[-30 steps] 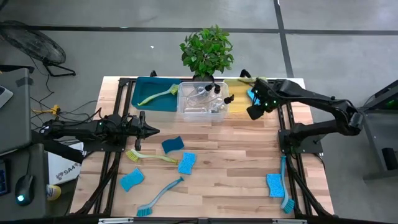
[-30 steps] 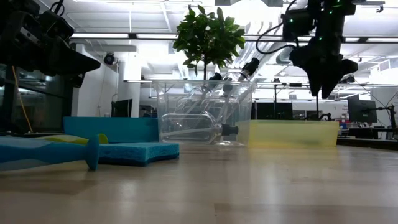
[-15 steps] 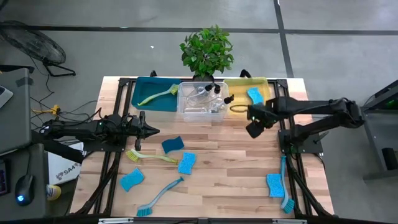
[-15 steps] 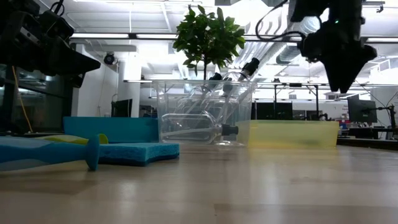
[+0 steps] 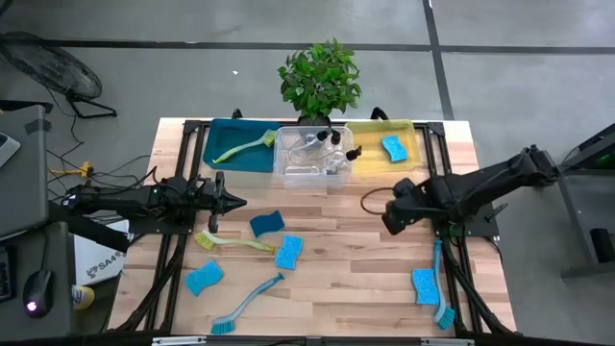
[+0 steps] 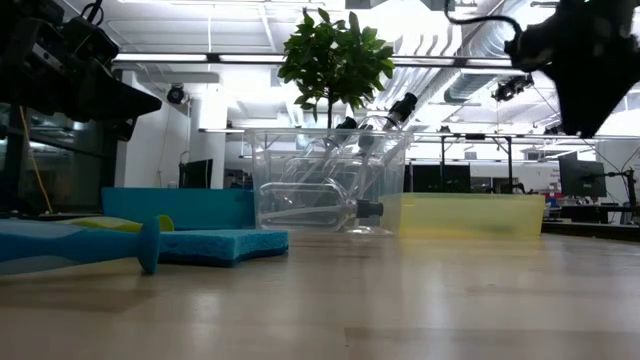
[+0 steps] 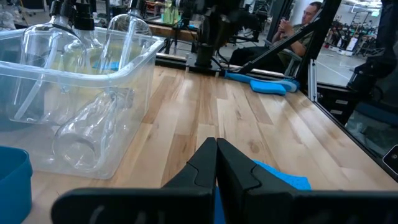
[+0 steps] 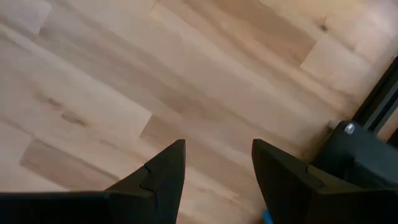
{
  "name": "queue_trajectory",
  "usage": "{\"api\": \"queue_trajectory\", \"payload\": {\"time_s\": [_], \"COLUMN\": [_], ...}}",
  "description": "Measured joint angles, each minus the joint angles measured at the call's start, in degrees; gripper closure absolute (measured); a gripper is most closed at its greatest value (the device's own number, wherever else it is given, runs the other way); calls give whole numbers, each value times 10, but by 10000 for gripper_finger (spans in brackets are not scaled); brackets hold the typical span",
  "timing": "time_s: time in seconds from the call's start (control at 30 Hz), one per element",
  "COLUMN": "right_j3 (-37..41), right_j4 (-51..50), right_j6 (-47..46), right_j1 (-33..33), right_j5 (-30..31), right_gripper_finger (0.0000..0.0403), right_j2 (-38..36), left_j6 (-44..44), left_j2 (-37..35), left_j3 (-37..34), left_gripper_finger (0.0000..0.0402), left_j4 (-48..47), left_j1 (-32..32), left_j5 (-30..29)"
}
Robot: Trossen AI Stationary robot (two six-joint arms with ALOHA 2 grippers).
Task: Pick & Place Kitchen Sink Supplies
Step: Put the light blue sponge into the yellow bin
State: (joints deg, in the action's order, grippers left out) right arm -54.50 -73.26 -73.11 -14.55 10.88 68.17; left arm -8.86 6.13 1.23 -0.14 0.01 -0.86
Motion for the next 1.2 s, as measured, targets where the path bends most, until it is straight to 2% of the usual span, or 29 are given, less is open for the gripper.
{"api": "queue_trajectory", "payload": {"time_s": [0.43,0.7,0.93,1.2], "right_j3": [0,0,0,0], "right_j4": [-1,24,38,54], "right_j6": [-148,-157,-148,-343], "right_j1": [-135,-203,-262,-291], "right_j5": [-33,-70,-122,-209], "right_gripper_finger": [224,224,224,224], "right_j2": [1,9,73,132], "left_j6": [0,0,0,0], "left_j2": [0,0,0,0], "left_j3": [0,0,0,0], "left_gripper_finger": [401,401,401,401], "left_j4": [0,0,0,0], "left_j1": [0,0,0,0], "left_j5": [0,0,0,0]}}
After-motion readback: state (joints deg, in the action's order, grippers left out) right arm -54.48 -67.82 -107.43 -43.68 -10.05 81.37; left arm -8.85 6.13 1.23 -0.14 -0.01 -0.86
